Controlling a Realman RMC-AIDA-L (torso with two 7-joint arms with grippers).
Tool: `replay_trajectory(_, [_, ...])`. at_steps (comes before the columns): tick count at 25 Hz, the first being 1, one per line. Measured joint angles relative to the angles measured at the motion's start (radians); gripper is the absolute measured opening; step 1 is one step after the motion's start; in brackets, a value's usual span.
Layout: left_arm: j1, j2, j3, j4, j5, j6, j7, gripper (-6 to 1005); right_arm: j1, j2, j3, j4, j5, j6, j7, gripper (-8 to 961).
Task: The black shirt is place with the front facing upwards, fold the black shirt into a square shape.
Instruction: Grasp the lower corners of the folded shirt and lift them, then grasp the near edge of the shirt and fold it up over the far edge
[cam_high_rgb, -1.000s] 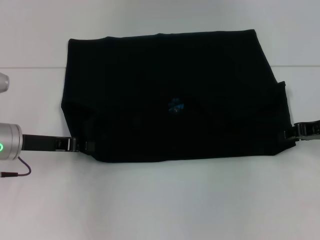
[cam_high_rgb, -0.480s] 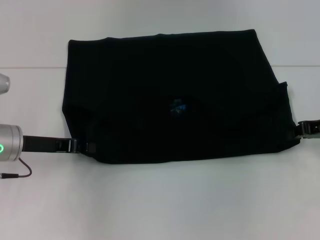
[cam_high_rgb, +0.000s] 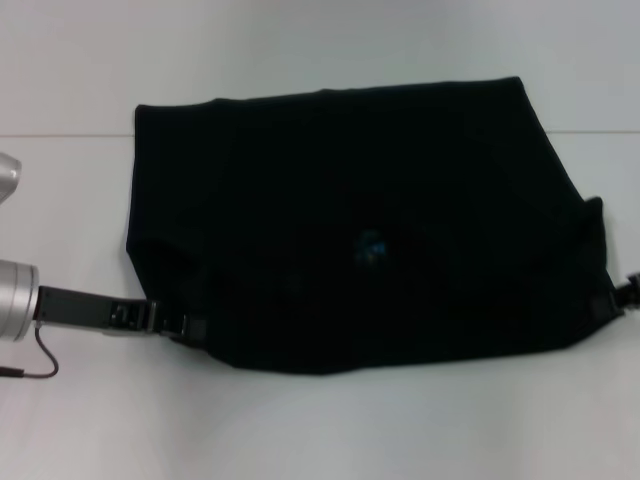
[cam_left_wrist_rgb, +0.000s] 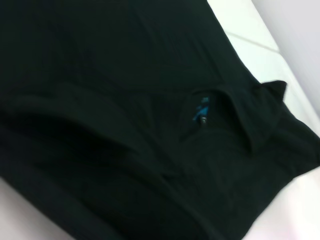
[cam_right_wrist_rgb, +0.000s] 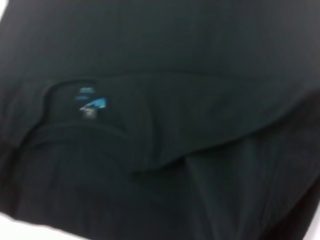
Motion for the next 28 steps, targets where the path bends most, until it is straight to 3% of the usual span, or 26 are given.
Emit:
replay_trajectory(6, [0.014,0.021,-0.006,-0.002,0.034,0.173,-0.021,28,-0.042,-0.016,-0.022,-0.037,-0.02,-0.229,-0.112,65])
replay_trajectory(13, [0.018,0.021,-0.006,-0.003,0.148,0.357,-0.017,28,-0.078,0.003,-0.07,-0.01,-0.087,-0.353,-0.259,61])
replay_trajectory(20, [0.019,0.02,-0.013,-0.003,0.177,0.362,-0.016,29,-0.079,0.008,-0.091,0.063,-0.085,-0.321,-0.294,62])
replay_trajectory(24, [0.014,0.015,-0.024,-0.007,0.167,0.339,-0.013,29,-0.078,0.004,-0.022,0.068,-0.056,-0.298,-0.287,62])
replay_trajectory(28, [0.011,0.018,-0.121,-0.007,0.15,0.311,-0.012,29,-0.076,-0.015,0.099,0.093,-0.001,-0.265,-0.277,62])
